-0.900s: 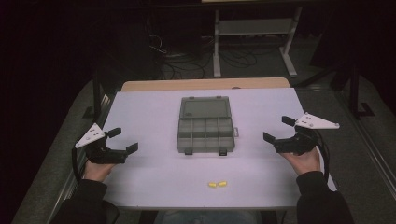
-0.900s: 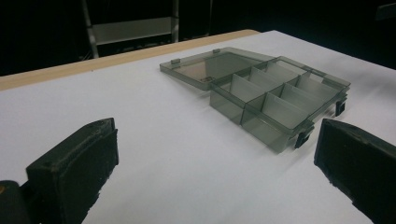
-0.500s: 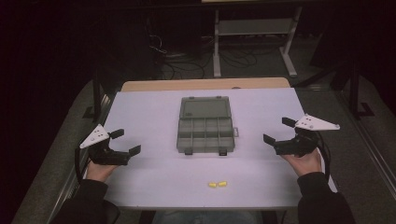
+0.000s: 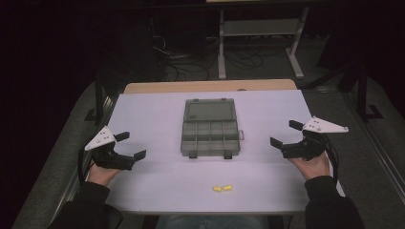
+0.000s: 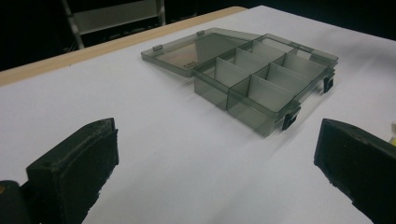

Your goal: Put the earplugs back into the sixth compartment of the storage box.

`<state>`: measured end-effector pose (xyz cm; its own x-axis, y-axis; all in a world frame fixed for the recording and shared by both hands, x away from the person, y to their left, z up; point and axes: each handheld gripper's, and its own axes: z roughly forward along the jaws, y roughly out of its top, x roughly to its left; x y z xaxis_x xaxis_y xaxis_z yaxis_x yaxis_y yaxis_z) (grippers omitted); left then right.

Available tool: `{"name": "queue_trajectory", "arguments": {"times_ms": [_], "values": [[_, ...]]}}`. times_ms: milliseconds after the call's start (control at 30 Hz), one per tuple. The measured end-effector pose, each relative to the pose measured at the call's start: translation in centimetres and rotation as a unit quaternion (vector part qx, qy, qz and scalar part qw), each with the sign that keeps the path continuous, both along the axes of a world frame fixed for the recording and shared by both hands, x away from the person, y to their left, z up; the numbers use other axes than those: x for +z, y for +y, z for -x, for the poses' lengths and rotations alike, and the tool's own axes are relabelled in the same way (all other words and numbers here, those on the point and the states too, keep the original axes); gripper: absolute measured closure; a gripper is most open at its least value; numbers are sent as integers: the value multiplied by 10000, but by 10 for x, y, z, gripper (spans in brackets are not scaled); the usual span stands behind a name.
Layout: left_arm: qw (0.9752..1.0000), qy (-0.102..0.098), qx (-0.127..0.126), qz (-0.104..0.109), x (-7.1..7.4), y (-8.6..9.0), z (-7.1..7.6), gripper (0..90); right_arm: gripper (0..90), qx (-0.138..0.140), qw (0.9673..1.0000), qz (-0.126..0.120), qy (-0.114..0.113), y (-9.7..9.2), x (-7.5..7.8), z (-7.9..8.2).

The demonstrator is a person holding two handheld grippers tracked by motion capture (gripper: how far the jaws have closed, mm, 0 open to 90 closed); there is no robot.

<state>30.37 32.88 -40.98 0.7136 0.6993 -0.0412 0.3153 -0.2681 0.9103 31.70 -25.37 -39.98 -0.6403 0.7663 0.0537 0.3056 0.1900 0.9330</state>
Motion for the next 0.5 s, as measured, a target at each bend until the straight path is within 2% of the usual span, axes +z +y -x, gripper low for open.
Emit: {"name": "queue_trajectory", "arguments": {"times_ms": [133, 267, 433, 467, 500], "values": [[9998, 24, -146, -107, 6, -7, -1, 0, 0, -46, 9999, 50, -90, 1, 1, 1], [9992, 69, -304, -232, 13, -16, -3, 0, 0, -41, 10000, 21, -76, 0, 1, 1], [9976, 60, -581, -375, 22, -31, -6, 0, 0, -40, 10000, 69, -32, 0, 0, 0], [9965, 76, -693, -466, 26, -38, -7, 0, 0, -32, 10000, 76, -30, 0, 0, 0], [9965, 76, -693, -466, 26, -38, -7, 0, 0, -30, 10000, 81, -25, 1, 0, 0]]}}
